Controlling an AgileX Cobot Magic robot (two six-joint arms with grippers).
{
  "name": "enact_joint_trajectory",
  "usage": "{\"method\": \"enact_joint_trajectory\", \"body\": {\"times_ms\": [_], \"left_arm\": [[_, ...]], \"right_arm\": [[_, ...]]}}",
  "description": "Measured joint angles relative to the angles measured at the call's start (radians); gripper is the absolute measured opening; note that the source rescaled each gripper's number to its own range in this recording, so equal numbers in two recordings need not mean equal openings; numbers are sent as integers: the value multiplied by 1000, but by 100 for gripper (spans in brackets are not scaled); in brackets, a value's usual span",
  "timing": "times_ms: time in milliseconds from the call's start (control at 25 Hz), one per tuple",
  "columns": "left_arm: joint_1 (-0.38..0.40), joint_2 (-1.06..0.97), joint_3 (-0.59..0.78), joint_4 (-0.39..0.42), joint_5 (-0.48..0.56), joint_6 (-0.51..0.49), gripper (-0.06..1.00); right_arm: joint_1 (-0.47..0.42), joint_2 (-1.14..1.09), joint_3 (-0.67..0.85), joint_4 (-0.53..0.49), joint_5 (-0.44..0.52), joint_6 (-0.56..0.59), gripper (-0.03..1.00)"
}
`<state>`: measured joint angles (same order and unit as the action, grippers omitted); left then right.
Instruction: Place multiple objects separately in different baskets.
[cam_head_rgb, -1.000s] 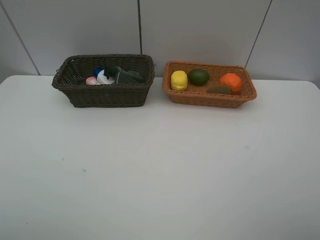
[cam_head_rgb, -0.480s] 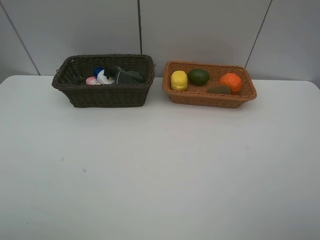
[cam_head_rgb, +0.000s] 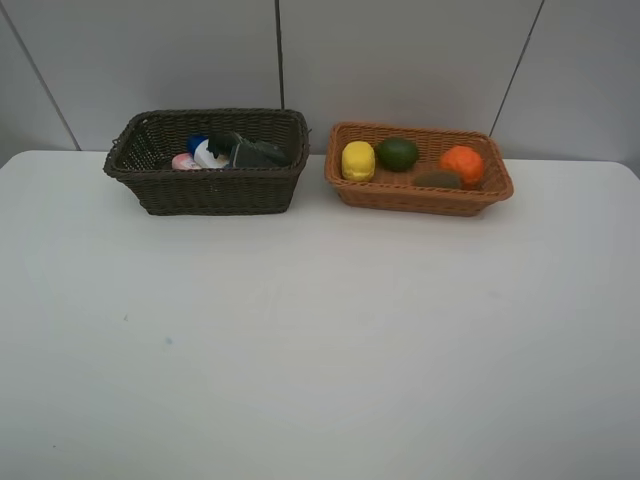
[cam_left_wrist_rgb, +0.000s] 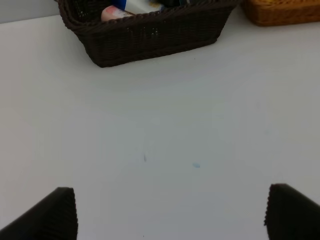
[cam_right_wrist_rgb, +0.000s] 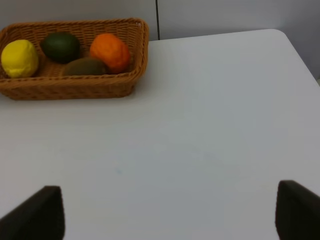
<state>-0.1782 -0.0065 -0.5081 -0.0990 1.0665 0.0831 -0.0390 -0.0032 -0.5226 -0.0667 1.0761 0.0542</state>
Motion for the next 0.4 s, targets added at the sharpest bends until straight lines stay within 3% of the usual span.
{"method": "enact_joint_trajectory", "body": {"times_ms": [400], "left_arm": [[0,0,0,0,0,0,98]], "right_arm": [[0,0,0,0,-2,0,100]]}}
